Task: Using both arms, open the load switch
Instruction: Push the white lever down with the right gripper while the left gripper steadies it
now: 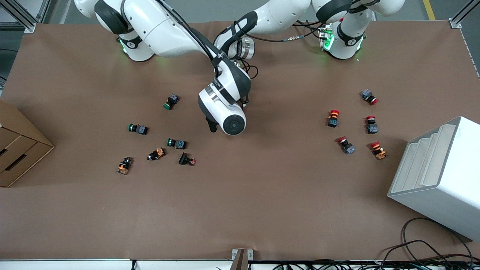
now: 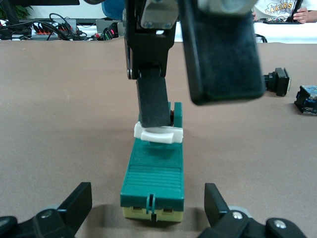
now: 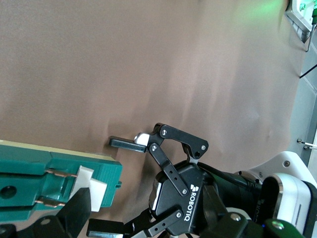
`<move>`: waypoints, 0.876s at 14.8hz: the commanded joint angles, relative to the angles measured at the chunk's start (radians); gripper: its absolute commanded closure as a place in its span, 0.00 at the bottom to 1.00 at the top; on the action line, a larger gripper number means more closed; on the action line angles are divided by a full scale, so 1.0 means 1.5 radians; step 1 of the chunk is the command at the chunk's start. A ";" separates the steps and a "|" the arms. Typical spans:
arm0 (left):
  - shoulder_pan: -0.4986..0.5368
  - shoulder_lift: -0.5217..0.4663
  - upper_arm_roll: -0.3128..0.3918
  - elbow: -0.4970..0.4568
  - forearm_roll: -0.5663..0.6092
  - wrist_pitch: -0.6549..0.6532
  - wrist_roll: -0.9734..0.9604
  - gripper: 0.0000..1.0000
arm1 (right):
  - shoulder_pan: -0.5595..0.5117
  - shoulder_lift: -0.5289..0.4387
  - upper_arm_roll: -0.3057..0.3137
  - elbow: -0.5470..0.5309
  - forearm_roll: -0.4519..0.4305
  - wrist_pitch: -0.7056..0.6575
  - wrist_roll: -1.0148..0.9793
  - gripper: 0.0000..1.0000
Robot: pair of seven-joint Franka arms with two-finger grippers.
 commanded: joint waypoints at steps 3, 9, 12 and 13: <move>-0.004 0.000 0.002 0.005 0.006 -0.007 -0.001 0.00 | 0.011 0.008 0.000 -0.009 -0.021 0.011 0.008 0.00; -0.004 0.002 0.003 0.006 0.006 -0.007 0.000 0.00 | -0.005 0.000 -0.004 0.012 -0.025 0.001 -0.016 0.00; -0.003 -0.001 0.003 0.009 0.006 -0.007 0.012 0.00 | -0.052 -0.018 -0.009 0.048 -0.026 -0.047 -0.120 0.00; -0.003 -0.001 0.003 0.015 0.006 -0.007 0.016 0.00 | -0.073 -0.019 -0.009 0.059 -0.031 -0.067 -0.169 0.00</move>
